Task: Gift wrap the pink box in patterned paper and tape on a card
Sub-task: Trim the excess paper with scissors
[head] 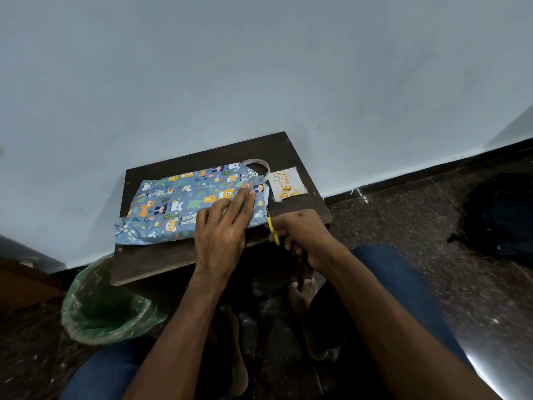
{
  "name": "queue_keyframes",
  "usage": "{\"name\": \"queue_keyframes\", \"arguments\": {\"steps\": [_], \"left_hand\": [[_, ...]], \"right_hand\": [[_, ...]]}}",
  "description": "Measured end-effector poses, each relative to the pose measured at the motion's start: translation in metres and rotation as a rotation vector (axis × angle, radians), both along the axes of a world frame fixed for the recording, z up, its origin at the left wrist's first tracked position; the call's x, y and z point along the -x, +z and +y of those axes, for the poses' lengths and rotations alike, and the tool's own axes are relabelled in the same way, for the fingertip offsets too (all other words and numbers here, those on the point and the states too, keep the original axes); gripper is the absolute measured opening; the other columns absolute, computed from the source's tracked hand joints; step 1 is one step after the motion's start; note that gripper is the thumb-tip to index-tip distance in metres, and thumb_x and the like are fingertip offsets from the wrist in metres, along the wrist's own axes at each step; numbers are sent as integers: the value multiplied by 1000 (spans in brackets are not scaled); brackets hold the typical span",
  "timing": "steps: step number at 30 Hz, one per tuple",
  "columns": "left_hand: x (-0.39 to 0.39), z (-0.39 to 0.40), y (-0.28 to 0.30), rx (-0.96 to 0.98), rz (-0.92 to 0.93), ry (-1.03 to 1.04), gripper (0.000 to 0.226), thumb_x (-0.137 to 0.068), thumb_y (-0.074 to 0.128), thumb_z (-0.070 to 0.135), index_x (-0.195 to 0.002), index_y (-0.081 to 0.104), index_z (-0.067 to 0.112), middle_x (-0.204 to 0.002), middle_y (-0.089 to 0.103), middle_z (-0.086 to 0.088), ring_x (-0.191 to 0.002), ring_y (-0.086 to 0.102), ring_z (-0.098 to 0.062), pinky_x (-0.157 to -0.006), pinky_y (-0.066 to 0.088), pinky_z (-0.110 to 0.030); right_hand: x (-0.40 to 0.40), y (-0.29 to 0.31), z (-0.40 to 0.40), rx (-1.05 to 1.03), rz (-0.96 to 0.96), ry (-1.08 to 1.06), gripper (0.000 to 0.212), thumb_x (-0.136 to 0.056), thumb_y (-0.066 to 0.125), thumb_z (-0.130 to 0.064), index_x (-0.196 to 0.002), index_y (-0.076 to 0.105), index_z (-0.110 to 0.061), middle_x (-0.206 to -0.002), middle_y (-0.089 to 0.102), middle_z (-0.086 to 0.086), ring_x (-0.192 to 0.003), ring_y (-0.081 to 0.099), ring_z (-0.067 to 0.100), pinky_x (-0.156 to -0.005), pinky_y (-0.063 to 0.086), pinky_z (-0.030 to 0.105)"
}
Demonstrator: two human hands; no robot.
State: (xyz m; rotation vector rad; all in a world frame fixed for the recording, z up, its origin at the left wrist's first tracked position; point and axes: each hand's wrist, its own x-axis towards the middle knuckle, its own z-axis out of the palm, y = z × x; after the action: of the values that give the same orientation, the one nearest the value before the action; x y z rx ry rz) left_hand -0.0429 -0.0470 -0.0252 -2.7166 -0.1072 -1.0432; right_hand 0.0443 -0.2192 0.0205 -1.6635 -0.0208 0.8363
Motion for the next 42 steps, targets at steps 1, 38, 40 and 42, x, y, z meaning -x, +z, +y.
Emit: {"name": "queue_keyframes", "arguments": {"steps": [1, 38, 40, 42], "left_hand": [[0, 0, 0, 2, 1, 0, 55, -95, 54, -1, -148, 62, 13, -153, 60, 0, -109, 62, -30, -79, 45, -42], [16, 8, 32, 337, 101, 88, 64, -55, 67, -19, -113, 75, 6, -105, 65, -14, -81, 63, -41, -65, 54, -44], [23, 14, 40, 327, 84, 54, 62, -58, 66, -18, -113, 76, 7, -104, 67, -12, -81, 63, -41, -67, 55, -44], [31, 16, 49, 302, 92, 23, 61, -59, 67, -18, -113, 77, 7, -104, 69, -11, -83, 63, -40, -69, 55, -44]], "right_hand": [[0, 0, 0, 1, -10, 0, 20, -86, 72, -11, -97, 79, 4, -87, 77, 22, -43, 42, 10, -38, 28, 21], [-16, -21, 29, -253, -385, -318, 12, -94, 74, -31, -105, 70, -33, -95, 75, 5, -87, 70, 16, -76, 63, 44], [-17, -19, 35, -317, -401, -289, 15, -96, 72, -26, -111, 69, -30, -102, 75, 4, -91, 69, 9, -85, 61, 44], [-15, -13, 43, -418, -371, -232, 19, -98, 70, -15, -115, 67, -23, -112, 76, 3, -101, 71, 7, -83, 59, 35]]}}
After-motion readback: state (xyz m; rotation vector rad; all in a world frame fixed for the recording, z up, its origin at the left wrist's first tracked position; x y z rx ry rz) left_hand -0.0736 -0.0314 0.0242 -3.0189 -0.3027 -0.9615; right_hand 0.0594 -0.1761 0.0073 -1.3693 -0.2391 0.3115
